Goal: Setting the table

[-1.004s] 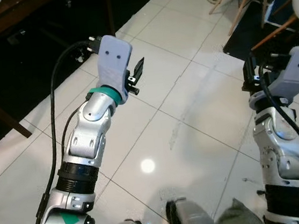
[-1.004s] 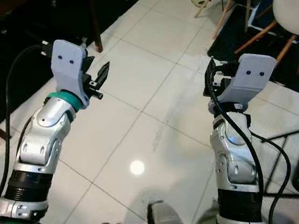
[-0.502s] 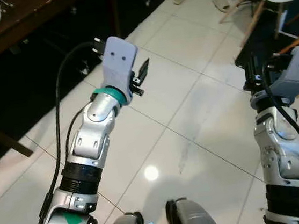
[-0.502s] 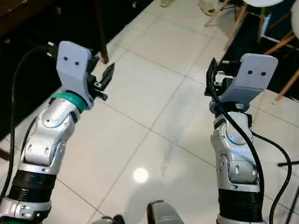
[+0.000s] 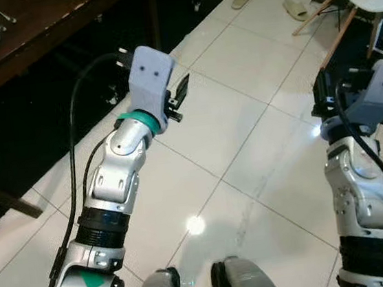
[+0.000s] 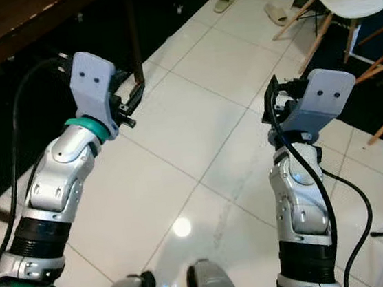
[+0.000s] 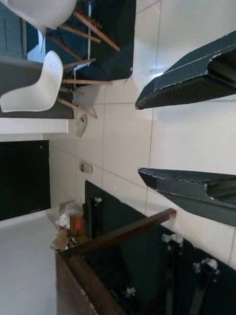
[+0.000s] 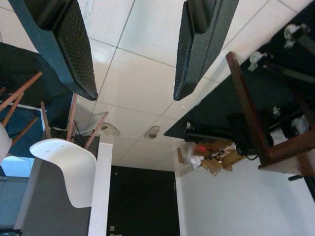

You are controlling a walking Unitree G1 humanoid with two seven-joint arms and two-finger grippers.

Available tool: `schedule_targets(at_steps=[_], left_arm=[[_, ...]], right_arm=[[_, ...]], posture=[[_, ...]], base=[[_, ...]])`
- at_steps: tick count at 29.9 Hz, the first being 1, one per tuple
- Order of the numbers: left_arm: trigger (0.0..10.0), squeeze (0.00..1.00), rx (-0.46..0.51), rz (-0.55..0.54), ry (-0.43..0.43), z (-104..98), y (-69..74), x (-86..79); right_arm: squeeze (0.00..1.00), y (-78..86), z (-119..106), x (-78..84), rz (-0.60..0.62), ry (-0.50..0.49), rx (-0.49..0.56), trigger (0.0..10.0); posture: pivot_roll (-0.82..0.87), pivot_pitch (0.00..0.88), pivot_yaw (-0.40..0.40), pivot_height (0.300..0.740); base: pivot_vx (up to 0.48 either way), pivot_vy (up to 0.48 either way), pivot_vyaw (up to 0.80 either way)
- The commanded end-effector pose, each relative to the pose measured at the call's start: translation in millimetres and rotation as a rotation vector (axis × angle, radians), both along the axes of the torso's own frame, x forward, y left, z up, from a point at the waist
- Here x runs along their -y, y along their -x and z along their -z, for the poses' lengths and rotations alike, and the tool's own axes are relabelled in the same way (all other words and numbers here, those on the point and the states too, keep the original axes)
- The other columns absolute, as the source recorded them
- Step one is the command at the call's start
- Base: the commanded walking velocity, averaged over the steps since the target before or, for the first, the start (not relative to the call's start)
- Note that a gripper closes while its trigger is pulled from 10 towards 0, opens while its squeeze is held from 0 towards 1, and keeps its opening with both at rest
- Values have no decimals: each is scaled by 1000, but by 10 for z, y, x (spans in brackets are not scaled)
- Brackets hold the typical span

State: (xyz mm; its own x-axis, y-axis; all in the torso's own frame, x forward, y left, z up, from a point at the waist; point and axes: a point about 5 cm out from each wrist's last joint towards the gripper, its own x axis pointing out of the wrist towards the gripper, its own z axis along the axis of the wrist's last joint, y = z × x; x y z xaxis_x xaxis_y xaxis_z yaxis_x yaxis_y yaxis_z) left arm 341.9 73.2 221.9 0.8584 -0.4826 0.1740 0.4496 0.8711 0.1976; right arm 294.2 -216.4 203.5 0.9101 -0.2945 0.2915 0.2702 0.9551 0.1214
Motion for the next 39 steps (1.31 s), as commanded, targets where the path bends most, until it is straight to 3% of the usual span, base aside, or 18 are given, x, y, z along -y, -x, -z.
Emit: schedule_targets(at_steps=[1,39], left_arm=[[10000,0,-8,14,-12,37,9,43],[10000,0,-2,19,-9,35,5,64]], right_arm=[[0,14,24,46,20,-2,-9,10000],[0,3,4,39,18,4,-4,10000]], posture=[[-35,97,43,740],[-35,82,40,740]], base=[[480,0,0],[480,0,0]])
